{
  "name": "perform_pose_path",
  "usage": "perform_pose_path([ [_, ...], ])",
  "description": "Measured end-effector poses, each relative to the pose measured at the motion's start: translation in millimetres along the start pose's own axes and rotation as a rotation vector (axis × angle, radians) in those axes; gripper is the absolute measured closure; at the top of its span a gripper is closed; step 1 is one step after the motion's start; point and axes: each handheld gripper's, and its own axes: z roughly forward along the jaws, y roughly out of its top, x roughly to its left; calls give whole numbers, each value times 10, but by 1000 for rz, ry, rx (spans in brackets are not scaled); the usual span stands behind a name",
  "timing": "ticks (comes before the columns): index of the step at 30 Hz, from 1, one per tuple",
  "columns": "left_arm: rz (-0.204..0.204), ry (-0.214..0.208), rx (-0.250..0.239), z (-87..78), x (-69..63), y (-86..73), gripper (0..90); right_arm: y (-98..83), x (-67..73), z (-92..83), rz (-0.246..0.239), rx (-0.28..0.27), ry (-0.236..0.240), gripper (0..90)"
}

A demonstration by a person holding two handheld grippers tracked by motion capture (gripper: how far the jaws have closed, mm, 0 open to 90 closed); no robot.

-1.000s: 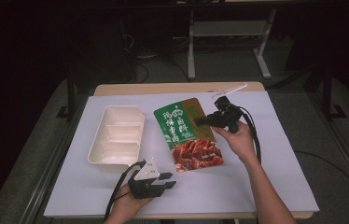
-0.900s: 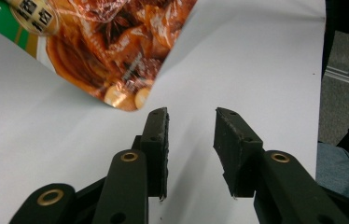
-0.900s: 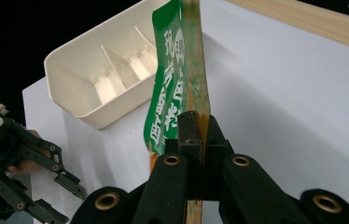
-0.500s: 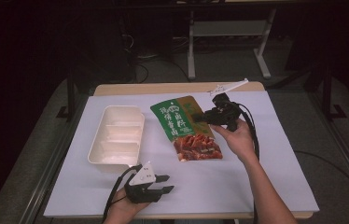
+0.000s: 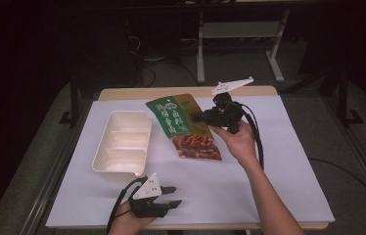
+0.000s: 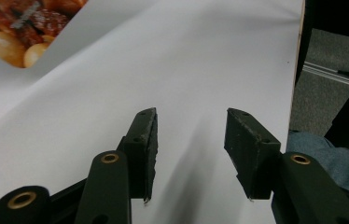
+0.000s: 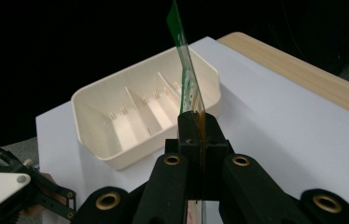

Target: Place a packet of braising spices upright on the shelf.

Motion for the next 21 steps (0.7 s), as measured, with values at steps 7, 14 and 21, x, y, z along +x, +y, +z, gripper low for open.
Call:
perform_pose_path([
  [7,0,1,-10,-19,-9,-18,522,124,137,79,-30,-23,17,900],
  [14,2,4,-18,-37,-19,-31,507,234,221,148,-45,-44,40,900],
  [21,12,6,-21,-62,-42,-43,476,320,319,221,-51,-64,66,900],
])
